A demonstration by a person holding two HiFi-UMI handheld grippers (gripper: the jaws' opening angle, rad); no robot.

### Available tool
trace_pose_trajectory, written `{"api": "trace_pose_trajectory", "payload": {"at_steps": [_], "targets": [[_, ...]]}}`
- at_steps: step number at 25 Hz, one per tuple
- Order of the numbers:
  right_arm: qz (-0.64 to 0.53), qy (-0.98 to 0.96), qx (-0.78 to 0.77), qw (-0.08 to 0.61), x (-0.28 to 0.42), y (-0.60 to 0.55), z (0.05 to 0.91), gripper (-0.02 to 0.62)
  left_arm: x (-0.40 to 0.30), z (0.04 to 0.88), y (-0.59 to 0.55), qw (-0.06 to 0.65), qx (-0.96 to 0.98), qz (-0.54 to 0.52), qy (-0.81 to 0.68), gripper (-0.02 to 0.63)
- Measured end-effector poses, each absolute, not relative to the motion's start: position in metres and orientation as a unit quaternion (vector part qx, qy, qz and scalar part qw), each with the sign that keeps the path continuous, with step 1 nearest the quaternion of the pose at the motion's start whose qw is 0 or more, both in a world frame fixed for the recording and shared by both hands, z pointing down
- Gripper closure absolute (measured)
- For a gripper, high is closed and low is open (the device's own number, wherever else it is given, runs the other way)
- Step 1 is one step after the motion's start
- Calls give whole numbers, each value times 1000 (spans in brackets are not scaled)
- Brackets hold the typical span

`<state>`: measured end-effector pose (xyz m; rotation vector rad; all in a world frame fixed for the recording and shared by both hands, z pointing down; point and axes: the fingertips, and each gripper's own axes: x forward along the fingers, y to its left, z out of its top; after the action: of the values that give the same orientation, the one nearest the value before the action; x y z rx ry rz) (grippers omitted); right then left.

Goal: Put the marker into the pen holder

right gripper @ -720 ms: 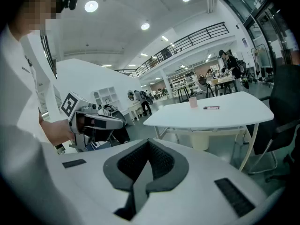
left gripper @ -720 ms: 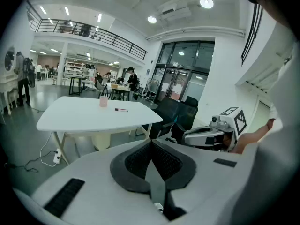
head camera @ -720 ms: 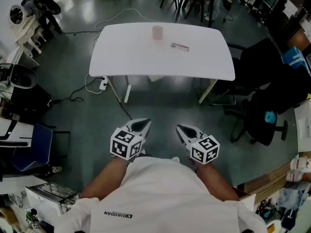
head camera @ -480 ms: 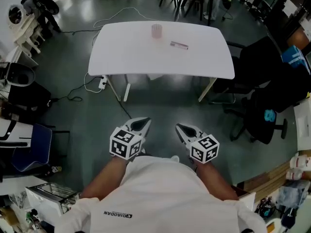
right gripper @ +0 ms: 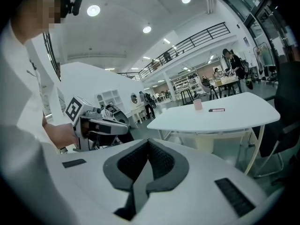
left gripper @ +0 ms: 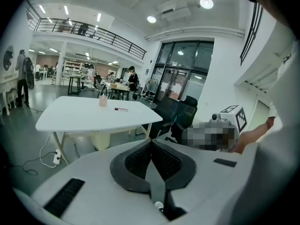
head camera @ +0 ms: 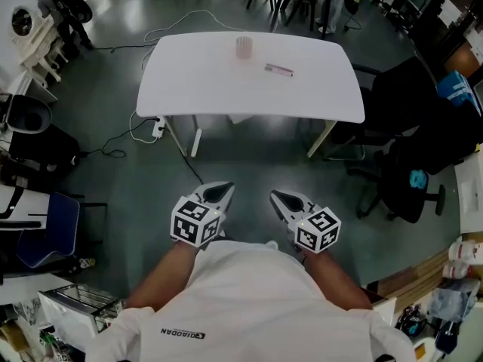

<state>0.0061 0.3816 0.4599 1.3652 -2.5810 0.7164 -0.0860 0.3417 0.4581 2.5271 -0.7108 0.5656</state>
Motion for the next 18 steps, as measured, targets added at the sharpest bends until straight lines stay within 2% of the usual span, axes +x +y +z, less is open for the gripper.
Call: {"api": "trace_pose_trajectory", "payload": {"at_steps": [10,18], "targets": [[243,-851,457,88,-20,358,464,577,-118,460,320,224,919,200,-256,577],[242,-845,468,92,-67,333,465,577,-174,463,301,224,921,194,-253,577]]}}
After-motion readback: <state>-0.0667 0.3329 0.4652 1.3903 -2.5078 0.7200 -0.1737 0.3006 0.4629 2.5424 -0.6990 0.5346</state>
